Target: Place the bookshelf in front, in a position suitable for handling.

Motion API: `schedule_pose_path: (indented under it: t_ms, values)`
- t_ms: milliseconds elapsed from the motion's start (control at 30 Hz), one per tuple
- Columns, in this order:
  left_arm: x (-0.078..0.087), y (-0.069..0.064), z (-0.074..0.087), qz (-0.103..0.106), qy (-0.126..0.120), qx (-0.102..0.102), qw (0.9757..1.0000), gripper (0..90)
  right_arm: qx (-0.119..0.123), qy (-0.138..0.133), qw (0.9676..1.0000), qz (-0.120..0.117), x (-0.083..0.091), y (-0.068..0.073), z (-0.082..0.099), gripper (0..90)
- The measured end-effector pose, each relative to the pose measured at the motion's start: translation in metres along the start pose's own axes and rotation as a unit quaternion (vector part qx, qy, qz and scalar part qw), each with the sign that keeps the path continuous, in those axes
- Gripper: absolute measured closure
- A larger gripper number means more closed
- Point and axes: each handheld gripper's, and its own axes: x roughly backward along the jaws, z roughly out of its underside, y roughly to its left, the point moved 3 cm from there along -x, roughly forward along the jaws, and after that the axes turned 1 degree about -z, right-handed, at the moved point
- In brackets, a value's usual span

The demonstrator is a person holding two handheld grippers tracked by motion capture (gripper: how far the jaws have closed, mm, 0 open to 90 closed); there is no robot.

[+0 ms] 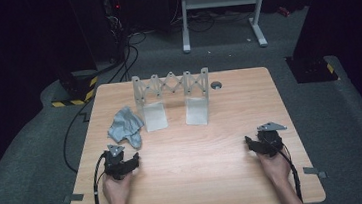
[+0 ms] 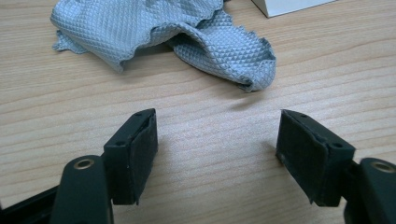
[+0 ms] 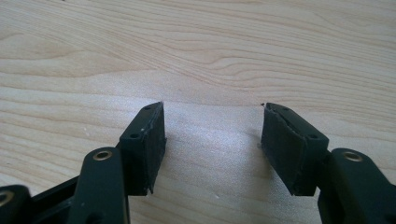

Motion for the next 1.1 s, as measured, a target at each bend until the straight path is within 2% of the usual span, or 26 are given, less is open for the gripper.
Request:
schedule_pose_path:
  t_ms: [400, 633, 700, 967, 1100]
  values:
    - [0.000, -0.001, 0.000, 0.009, 0.000, -0.005, 1.0000, 28.0, 0.001, 0.000, 1.0000, 0.000, 0.000, 0.000, 0.000, 41.0]
    - [0.000, -0.001, -0.001, 0.007, 0.003, -0.004, 1.0000, 28.1, 0.001, -0.001, 1.0000, 0.000, 0.001, 0.001, 0.000, 46.6]
    - [0.001, -0.001, -0.001, 0.011, 0.004, 0.006, 0.9999, 29.9, 0.001, -0.001, 1.0000, 0.000, 0.001, 0.002, 0.000, 49.4]
    - [0.005, -0.003, -0.005, 0.025, 0.002, 0.014, 0.9996, 32.2, -0.001, -0.010, 0.9999, -0.005, 0.000, 0.007, -0.005, 51.1]
    - [0.011, -0.008, -0.016, 0.026, -0.010, -0.001, 0.9996, 32.1, -0.001, -0.013, 0.9997, -0.019, -0.002, 0.012, -0.015, 51.7]
